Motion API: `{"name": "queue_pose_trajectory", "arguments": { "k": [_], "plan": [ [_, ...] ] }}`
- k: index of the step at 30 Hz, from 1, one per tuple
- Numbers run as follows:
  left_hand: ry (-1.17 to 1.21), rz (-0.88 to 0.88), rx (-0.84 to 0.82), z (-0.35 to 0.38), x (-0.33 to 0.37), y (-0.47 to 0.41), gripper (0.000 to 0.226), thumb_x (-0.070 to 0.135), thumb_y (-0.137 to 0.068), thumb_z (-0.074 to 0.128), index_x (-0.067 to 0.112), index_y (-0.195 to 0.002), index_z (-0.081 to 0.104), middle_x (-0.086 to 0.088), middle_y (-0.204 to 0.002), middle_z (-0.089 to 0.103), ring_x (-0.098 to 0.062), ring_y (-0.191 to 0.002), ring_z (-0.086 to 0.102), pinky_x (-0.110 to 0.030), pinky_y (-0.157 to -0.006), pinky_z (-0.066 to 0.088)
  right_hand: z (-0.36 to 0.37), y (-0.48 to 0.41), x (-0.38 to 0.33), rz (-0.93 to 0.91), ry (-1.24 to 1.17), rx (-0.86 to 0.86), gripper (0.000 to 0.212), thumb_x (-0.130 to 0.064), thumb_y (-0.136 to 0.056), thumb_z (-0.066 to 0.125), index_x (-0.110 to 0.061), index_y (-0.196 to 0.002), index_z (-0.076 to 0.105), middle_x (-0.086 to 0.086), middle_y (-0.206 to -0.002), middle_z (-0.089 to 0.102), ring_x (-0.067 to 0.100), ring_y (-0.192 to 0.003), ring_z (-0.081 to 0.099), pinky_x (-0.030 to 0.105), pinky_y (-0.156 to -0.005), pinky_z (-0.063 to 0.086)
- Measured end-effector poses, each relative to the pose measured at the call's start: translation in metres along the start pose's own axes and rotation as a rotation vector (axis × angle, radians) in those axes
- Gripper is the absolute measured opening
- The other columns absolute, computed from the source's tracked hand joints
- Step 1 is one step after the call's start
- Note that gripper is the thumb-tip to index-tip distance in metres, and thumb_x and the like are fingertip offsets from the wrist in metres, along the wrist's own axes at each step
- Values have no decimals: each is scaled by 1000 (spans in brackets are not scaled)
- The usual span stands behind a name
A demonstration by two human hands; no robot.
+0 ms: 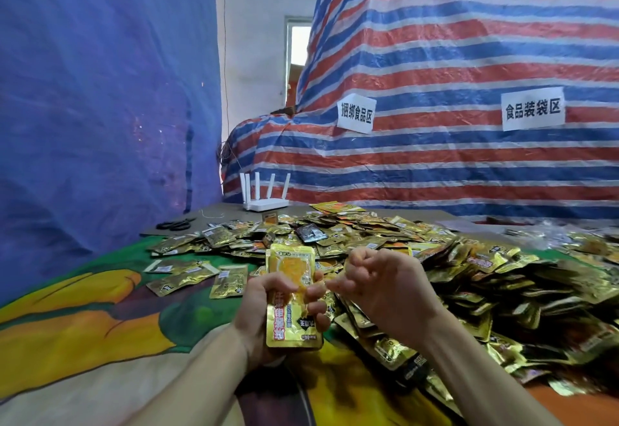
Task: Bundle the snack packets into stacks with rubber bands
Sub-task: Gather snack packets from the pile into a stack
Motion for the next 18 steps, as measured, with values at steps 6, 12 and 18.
{"name": "queue_pose_trajectory", "arguments": {
  "k": [6, 12, 18],
  "plan": [
    [-51, 23, 49, -1, 1, -3, 29, 1, -64, 56, -2, -91, 66, -12, -79, 53, -24, -61, 53, -34, -63, 50, -4, -5, 4, -20, 54, 46, 44, -2, -87, 58, -22, -123, 72, 10, -105, 76, 19, -54, 65, 31, -54, 59],
    [-65, 369, 559, -33, 22, -2, 24, 10, -76, 47, 5, -66, 68, -11, -68, 65, -25, -55, 62, -34, -60, 49, -8, -2, 16, -81, 320, 277, 51, 1, -84, 74, -23, -128, 66, 17, -107, 75, 35, -87, 76, 38, -61, 62],
    [-113, 537, 582, -35, 36, 6, 33, 22, -93, 46, 9, -92, 77, -14, -89, 74, -28, -68, 71, -27, -49, 53, 12, 1, 38, -63, 451, 302, 61, -10, -72, 89, -33, -125, 66, 10, -118, 65, 20, -96, 74, 40, -71, 63]
  ]
}}
Point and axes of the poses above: each hand's wrist, its own y-axis away from the middle knuckle, its own z-axis out of the palm, x = y × z, the point moved 5 cm from there along -y, towards the middle knuckle
